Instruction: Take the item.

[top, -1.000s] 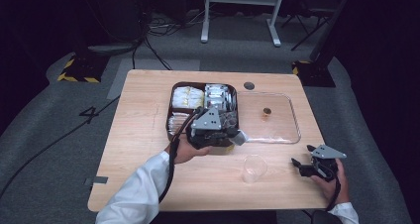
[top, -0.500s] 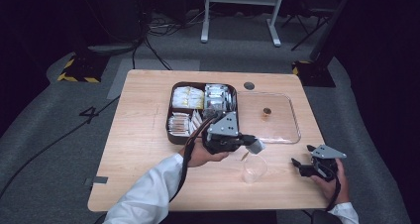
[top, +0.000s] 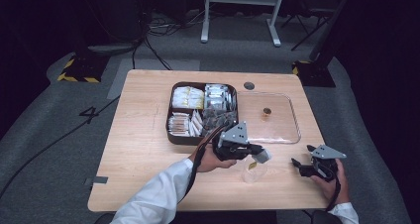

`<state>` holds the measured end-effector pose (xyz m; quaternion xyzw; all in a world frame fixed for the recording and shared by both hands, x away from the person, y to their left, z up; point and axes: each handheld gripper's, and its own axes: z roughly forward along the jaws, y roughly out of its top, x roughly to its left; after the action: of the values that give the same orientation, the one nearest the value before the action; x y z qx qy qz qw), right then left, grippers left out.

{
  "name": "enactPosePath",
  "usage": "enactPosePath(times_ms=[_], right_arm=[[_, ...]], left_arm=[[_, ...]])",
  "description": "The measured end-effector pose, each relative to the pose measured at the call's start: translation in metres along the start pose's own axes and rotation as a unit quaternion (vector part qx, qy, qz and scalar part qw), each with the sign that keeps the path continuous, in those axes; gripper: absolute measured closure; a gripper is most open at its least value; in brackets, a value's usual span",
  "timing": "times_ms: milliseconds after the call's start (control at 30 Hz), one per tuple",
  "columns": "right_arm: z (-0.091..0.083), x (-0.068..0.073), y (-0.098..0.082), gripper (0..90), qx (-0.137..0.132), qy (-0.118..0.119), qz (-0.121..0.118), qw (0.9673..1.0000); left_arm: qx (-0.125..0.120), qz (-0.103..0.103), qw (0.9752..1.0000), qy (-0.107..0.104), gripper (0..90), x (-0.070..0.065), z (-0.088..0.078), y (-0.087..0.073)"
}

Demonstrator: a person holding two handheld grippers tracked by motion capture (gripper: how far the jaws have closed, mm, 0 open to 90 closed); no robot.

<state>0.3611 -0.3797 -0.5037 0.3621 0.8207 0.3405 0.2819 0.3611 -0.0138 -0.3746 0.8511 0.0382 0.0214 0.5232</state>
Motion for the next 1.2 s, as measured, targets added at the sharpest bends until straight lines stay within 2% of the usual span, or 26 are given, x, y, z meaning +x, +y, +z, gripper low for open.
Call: enactPosePath(times_ms=[367,600,1000,1200], right_arm=[[0.000,0.000,0.000,17.5,-0.001,-0.001,-0.001,1.0000],[0.000,0.000,0.000,17.6,-0.001,-0.001,-0.001,1.0000],[0.000,0.000,0.000,17.6,-0.001,-0.001,-0.001,1.0000],[0.000,0.000,0.000,17.5,-0.001,-0.001,-0.001,1.0000]], left_arm=[[0.037,-0.006,0.9993,0.003,86.4,0.001,0.021,-0.022],[0.049,-0.015,0.9987,0.001,84.2,0.004,0.030,-0.033],[0.061,-0.009,0.9980,0.012,79.9,0.006,0.030,-0.038],[0.062,-0.010,0.9974,0.035,71.7,0.008,0.022,-0.038]])
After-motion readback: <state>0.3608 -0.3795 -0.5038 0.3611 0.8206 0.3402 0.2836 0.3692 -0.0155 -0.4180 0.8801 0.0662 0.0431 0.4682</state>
